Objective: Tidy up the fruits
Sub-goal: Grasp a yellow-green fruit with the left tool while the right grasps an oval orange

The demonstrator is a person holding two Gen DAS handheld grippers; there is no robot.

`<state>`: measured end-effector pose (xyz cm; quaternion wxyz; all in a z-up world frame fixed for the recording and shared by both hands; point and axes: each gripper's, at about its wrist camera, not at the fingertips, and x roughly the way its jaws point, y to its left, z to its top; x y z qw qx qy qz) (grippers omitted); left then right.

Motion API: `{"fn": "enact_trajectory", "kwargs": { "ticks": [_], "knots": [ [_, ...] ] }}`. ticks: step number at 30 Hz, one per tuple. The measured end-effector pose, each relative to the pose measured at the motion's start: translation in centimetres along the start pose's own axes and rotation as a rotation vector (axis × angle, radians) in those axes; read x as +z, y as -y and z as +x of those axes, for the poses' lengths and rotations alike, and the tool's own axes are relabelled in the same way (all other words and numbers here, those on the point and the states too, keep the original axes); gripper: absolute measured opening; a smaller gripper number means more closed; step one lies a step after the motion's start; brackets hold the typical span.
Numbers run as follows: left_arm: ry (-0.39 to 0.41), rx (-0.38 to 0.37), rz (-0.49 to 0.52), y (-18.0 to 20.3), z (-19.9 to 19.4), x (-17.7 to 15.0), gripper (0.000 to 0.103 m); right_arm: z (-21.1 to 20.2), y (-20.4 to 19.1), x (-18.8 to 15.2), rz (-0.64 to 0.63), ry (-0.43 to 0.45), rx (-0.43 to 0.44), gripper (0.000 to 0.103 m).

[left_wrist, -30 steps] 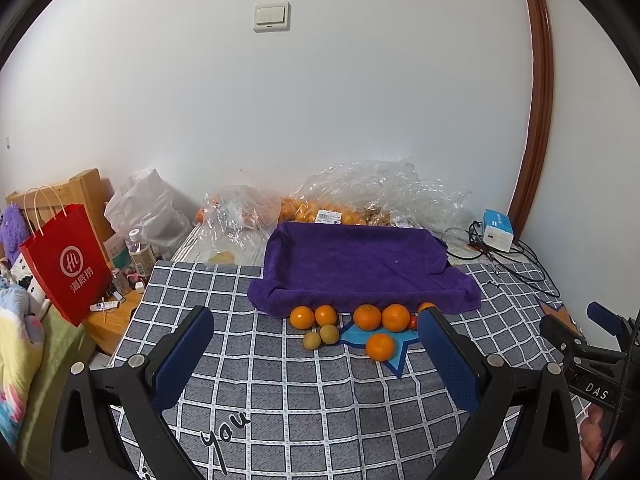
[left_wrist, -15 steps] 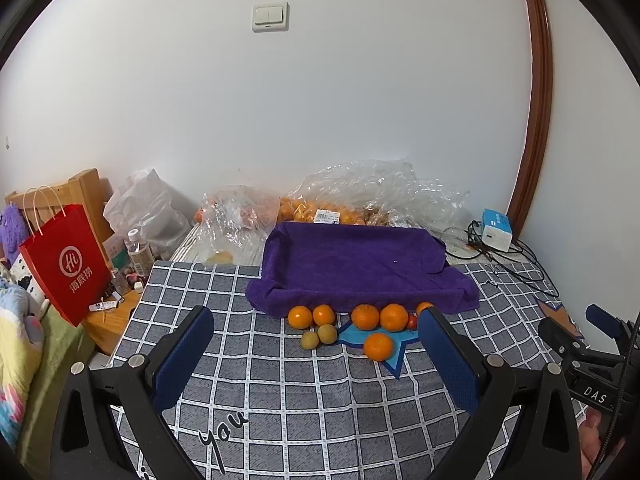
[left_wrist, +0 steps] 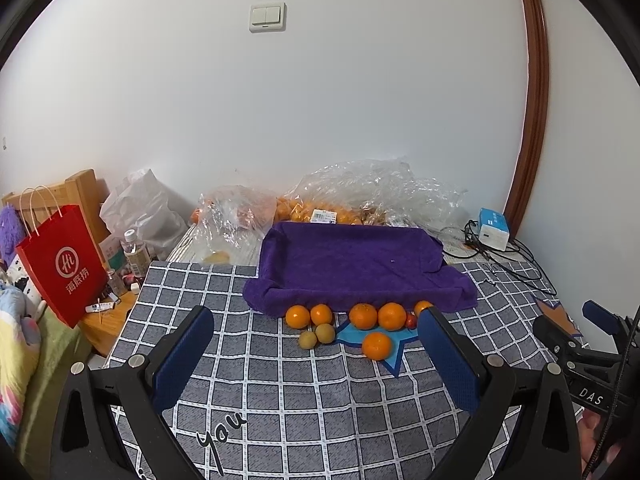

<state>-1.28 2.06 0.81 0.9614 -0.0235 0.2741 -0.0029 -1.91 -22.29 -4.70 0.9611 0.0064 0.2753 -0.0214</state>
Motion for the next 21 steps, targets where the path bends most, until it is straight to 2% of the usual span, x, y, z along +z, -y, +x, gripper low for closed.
{"fn": "enact_trajectory", "kwargs": {
  "ticks": [4, 9, 11, 13, 17, 19, 21],
  "knots": [
    [-0.018, -0.008, 0.0, -0.3, 1.0, -0.2, 0.103, 0.7, -0.1, -0.4, -0.011, 0.001, -0.003, 0.103],
    [-0.036, 0.028, -0.003, -1.8, 3.4, -0.8, 0.103, 3.4, -0.1, -1.1, -0.04, -0.031, -0.001, 0.103],
    [-0.055, 0.044, -0.003, -2.6, 4.7, -1.2, 0.103, 4.8, 0.1, -1.4, -0.024, -0.055, 0.01, 0.103],
    [-0.074, 0.049, -0.011, -3.5, 6.2, -1.8, 0.103, 6.7, 0.4, -1.8, 0.007, -0.118, 0.049, 0.101],
    [-0.142, 0.078, -0.04, -5.7, 9.7, -3.7, 0.1, 10.6, 0.6, -3.2, 0.019, -0.236, 0.079, 0.081],
    [-0.191, 0.087, -0.049, -6.7, 11.2, -4.7, 0.091, 12.3, 0.4, -3.8, 0.004, -0.278, 0.086, 0.075],
    [-0.232, 0.099, -0.048, -7.6, 12.6, -5.8, 0.087, 14.0, -0.1, -4.2, -0.011, -0.294, 0.092, 0.071]
  ]
}}
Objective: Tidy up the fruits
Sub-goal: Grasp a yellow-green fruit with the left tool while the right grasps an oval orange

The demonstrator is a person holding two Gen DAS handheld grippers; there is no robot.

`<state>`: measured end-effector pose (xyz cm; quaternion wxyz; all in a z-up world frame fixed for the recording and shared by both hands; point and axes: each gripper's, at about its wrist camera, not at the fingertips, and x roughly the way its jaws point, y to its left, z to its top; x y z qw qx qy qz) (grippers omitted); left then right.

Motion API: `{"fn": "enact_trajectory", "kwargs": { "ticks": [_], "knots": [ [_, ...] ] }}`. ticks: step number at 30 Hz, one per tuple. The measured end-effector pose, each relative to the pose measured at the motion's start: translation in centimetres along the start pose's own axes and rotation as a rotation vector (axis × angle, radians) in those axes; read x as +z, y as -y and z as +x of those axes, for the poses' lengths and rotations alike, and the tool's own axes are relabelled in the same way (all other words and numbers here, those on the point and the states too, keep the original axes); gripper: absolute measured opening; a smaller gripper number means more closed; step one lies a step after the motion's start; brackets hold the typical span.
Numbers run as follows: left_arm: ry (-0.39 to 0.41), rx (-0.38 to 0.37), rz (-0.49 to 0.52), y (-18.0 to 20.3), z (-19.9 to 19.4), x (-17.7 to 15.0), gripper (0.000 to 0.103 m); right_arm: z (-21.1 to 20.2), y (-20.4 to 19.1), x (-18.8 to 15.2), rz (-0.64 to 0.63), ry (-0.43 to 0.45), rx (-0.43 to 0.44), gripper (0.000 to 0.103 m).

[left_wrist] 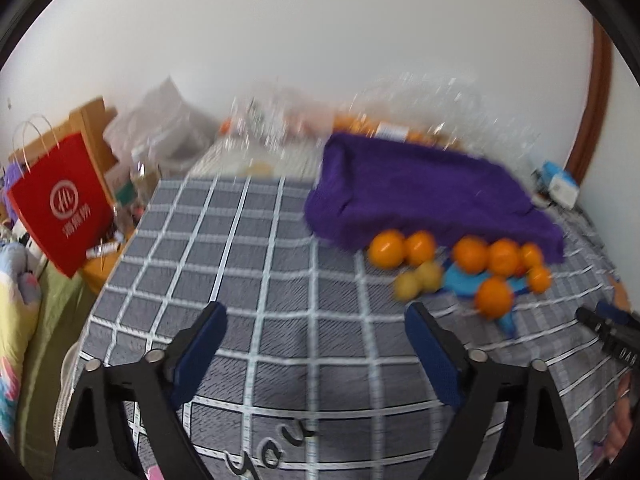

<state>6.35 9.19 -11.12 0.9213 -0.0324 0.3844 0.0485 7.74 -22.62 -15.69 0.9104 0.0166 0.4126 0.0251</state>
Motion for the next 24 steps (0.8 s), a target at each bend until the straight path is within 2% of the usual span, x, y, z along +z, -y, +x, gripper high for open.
{"fn": "enact_trajectory", "kwargs": {
  "ticks": [5, 13, 15, 16, 21, 24],
  "knots": [
    [-0.054, -0.014, -0.008, -1.4, 2.2, -0.5, 0.087, 2.1, -1.3, 1.0, -0.042, 0.041, 0.026, 0.07],
    [-0.072, -0.081, -0.009, -1.0, 3.3, -0.1, 0.087, 5.7, -3.5, 2.8, -0.113, -0.018, 0.035, 0.054],
    [-0.071, -0.114, -0.008, -0.3, 3.7, 0.0, 0.087, 6.5, -3.7, 2.8, -0.127, -0.031, 0.038, 0.039],
    [-0.074, -0.123, -0.003, 0.2, 3.9, 0.1, 0.087, 6.7, -3.8, 2.7, -0.133, -0.031, 0.039, 0.036],
    [-0.079, -0.128, 0.05, 3.1, 5.2, 0.8, 0.087, 5.6, -3.0, 2.1, -0.13, 0.004, 0.044, 0.036],
    [-0.085, -0.146, 0.061, 4.2, 6.1, 1.5, 0.077, 4.8, -1.8, 1.8, -0.115, 0.027, 0.038, 0.036]
  ]
}}
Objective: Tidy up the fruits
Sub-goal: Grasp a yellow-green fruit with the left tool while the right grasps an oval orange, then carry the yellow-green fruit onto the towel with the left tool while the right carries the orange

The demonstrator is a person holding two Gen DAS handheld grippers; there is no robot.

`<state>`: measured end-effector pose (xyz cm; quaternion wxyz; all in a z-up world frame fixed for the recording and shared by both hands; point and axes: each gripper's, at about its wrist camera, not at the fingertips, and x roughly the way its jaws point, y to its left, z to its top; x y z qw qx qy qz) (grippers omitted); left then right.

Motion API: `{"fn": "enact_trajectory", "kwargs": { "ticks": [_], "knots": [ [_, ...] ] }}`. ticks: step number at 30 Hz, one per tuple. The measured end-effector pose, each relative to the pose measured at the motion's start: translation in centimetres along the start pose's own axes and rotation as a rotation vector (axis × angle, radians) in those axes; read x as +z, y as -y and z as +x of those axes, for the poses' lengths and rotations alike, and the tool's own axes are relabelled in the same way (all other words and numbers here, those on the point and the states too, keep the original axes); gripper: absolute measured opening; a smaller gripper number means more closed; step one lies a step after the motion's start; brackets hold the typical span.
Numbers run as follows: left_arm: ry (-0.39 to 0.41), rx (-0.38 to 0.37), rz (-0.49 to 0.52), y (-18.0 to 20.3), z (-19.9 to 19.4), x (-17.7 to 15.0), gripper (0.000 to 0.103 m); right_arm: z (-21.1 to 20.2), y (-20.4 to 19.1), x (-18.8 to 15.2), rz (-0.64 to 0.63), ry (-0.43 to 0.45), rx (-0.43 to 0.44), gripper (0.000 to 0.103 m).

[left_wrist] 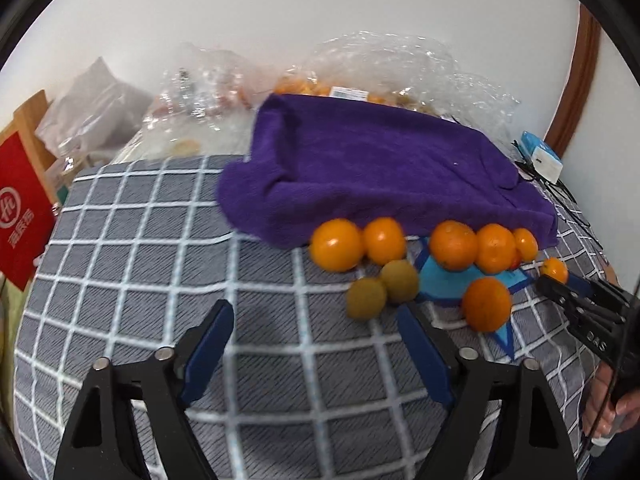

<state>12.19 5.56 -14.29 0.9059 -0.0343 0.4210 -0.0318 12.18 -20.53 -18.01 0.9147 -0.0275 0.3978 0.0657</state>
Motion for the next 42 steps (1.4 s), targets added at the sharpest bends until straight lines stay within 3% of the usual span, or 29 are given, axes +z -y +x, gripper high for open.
{"fn": "enact_trajectory", "kwargs": {
  "ticks": [5, 10, 12, 18, 23, 33, 37, 42],
  "knots": [
    [-0.035, -0.026, 0.001, 0.5, 1.6, 0.2, 0.059, 0.3, 2.1, -0.8, 0.064, -0.005, 0.017, 0.036],
    [-0.043, -0.1, 0.002, 0.7, 2.1, 0.1, 0.026, 0.1, 2.6, -0.7, 0.088, 0.014, 0.028, 0.036],
    [-0.011, -0.109, 0.009, 0.8, 2.1, -0.3, 0.023, -0.1, 2.7, -0.8, 0.094, 0.024, 0.033, 0.036],
    [0.007, -0.201, -0.059, -0.4, 1.8, -0.6, 0.023, 0.0, 3.0, -0.8, 0.115, 0.018, 0.043, 0.036],
    [0.028, -0.2, -0.095, -0.9, 1.4, -0.8, 0.023, 0.0, 2.8, -0.8, 0.105, 0.022, 0.03, 0.036],
    [0.155, -0.175, -0.098, -1.1, -1.0, -1.0, 0.023, -0.3, 2.7, -0.9, 0.099, 0.028, 0.027, 0.036],
    [0.141, -0.217, -0.131, -1.8, -1.2, -0.5, 0.023, -0.2, 2.7, -1.1, 0.124, -0.002, 0.002, 0.036],
    [0.124, -0.183, -0.089, -1.8, -2.6, 0.9, 0.023, -1.3, 2.6, -0.4, 0.159, 0.008, -0.004, 0.036]
  ]
}}
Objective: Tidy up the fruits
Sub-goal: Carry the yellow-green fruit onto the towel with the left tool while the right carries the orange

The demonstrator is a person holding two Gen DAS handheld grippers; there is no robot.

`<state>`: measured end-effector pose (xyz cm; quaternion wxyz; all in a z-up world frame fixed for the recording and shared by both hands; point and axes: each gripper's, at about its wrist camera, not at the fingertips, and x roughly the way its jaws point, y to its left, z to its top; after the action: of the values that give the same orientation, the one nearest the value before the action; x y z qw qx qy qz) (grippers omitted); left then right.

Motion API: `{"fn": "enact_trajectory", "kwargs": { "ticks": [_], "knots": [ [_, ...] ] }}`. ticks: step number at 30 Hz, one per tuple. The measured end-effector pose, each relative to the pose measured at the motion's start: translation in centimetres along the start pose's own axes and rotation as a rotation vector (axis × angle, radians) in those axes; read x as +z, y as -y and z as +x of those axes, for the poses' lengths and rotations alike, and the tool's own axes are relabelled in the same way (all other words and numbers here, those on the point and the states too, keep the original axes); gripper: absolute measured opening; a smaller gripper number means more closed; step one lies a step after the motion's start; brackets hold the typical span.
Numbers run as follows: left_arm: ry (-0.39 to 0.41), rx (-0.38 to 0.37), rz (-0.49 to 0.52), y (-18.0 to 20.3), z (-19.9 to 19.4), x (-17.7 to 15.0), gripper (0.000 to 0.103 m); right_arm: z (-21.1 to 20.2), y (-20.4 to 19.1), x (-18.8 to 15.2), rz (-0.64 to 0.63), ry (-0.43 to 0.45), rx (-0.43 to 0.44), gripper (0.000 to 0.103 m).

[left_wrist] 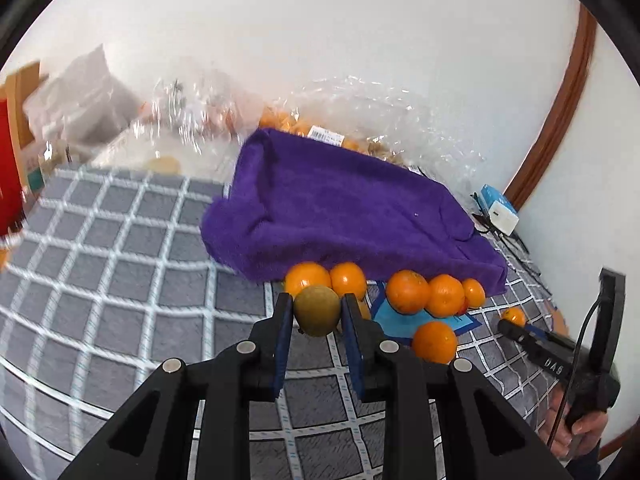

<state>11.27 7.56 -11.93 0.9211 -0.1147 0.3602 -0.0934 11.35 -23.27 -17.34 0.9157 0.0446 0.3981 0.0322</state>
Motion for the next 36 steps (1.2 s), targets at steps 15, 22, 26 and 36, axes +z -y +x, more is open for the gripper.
{"fn": "enact_trajectory", "kwargs": {
  "ticks": [15, 22, 26, 36],
  "knots": [
    [0.052, 0.038, 0.082, 3.3, 0.8, 11.4, 0.023, 0.4, -1.4, 11.2, -0.022, 0.133, -0.01, 0.036],
    [0.021, 0.062, 0.129, 4.3, 5.2, 13.7, 0.023, 3.9, -1.2, 14.8, -0.005, 0.14, -0.07, 0.036],
    [-0.023, 0.09, 0.12, 3.2, 7.9, 13.9, 0.024, 6.6, -1.0, 15.4, -0.009, 0.111, -0.075, 0.036],
    [-0.134, 0.116, 0.086, 1.0, 14.1, 13.2, 0.023, 11.7, -0.4, 14.4, -0.007, -0.006, -0.045, 0.036]
  ]
}}
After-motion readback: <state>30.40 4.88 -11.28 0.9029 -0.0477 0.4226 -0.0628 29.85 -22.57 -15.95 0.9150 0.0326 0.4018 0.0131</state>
